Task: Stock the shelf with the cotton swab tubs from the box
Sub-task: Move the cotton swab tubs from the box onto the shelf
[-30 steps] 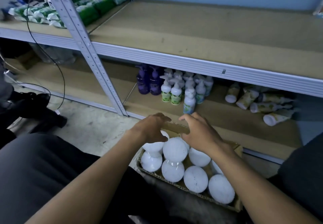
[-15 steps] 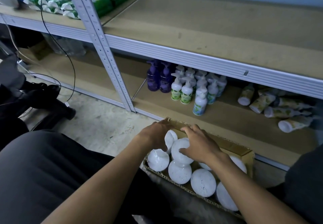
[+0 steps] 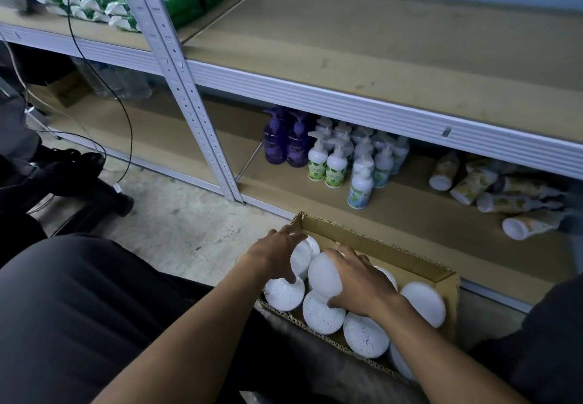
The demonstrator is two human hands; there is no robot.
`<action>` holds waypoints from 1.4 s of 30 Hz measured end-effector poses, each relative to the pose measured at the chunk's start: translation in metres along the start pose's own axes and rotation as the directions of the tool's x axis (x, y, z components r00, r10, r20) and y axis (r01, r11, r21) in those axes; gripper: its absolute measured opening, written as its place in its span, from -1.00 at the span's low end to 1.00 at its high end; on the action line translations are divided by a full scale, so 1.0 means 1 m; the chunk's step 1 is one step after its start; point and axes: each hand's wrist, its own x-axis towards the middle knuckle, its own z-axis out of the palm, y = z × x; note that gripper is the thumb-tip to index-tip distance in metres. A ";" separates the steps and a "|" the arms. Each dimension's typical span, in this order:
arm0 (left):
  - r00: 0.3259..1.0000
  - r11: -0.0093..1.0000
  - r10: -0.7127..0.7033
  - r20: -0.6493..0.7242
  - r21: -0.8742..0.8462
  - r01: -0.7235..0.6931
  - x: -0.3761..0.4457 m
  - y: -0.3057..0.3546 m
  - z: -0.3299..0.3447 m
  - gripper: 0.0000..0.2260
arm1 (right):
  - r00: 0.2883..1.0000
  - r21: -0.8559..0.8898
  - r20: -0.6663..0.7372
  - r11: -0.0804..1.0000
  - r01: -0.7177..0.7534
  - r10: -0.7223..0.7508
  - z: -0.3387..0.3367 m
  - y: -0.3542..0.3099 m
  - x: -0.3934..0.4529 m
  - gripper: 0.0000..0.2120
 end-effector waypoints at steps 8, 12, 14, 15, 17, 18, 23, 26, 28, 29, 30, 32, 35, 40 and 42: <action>1.000 1.000 -0.007 -0.027 0.004 0.007 0.004 0.005 0.005 -0.09 | 0.999 0.011 -0.026 1.000 0.022 -0.022 0.006 0.003 0.003 -0.04; 0.999 1.000 -0.019 -0.032 0.009 0.019 0.007 0.010 0.007 -0.12 | 0.999 0.043 -0.050 0.999 0.023 -0.021 0.010 0.001 0.004 -0.09; 0.999 1.000 -0.022 -0.031 0.010 0.023 0.008 0.011 0.006 -0.14 | 0.999 0.059 -0.049 0.998 0.018 -0.015 0.010 0.000 0.004 -0.11; 0.999 1.000 -0.022 -0.033 0.006 0.022 0.009 0.010 0.005 -0.15 | 0.999 0.068 -0.050 0.998 0.010 -0.007 0.009 0.000 0.004 -0.12; 0.999 1.000 -0.016 -0.039 0.000 0.016 0.010 0.010 0.003 -0.16 | 0.999 0.083 -0.054 0.997 -0.003 0.007 0.005 0.000 0.004 -0.13; 0.999 1.000 -0.010 -0.046 0.001 0.010 0.009 0.010 0.001 -0.16 | 0.998 0.088 -0.055 0.996 -0.005 0.010 0.002 -0.001 0.003 -0.14; 0.996 1.000 0.000 -0.087 -0.028 -0.002 0.002 0.014 -0.013 -0.20 | 0.998 0.114 -0.066 0.993 -0.004 0.012 -0.016 -0.006 0.000 -0.17; 0.994 1.000 0.004 -0.106 -0.024 -0.006 -0.004 0.015 -0.026 -0.20 | 0.997 0.124 -0.076 0.992 -0.004 0.013 -0.029 -0.010 -0.004 -0.10; 0.993 1.000 0.001 -0.119 -0.014 -0.003 -0.009 0.017 -0.035 -0.20 | 0.996 0.125 -0.092 0.992 0.006 0.005 -0.040 -0.013 -0.008 -0.08; 0.992 1.000 0.004 -0.124 -0.006 -0.005 -0.011 0.018 -0.040 -0.19 | 0.995 0.124 -0.103 0.992 0.013 0.000 -0.045 -0.014 -0.010 -0.08; 0.991 1.000 0.008 -0.132 0.001 -0.008 -0.014 0.019 -0.044 -0.17 | 0.993 0.122 -0.116 0.992 0.019 -0.005 -0.051 -0.014 -0.012 -0.08; 0.989 1.000 0.012 -0.148 0.003 -0.011 -0.019 0.021 -0.054 -0.15 | 0.990 0.117 -0.138 0.993 0.025 -0.009 -0.064 -0.015 -0.017 -0.08; 0.982 1.000 0.017 -0.186 0.002 -0.017 -0.028 0.022 -0.070 -0.16 | 0.985 0.107 -0.169 0.993 0.046 -0.027 -0.084 -0.017 -0.025 -0.07; 0.976 0.999 0.040 -0.215 0.039 -0.032 -0.048 0.034 -0.103 -0.19 | 0.971 0.069 -0.229 0.994 0.084 -0.066 -0.123 -0.024 -0.044 -0.10; 0.969 0.998 0.061 -0.239 0.046 -0.052 -0.056 0.038 -0.119 -0.23 | 0.965 0.061 -0.252 0.994 0.090 -0.072 -0.138 -0.028 -0.053 -0.15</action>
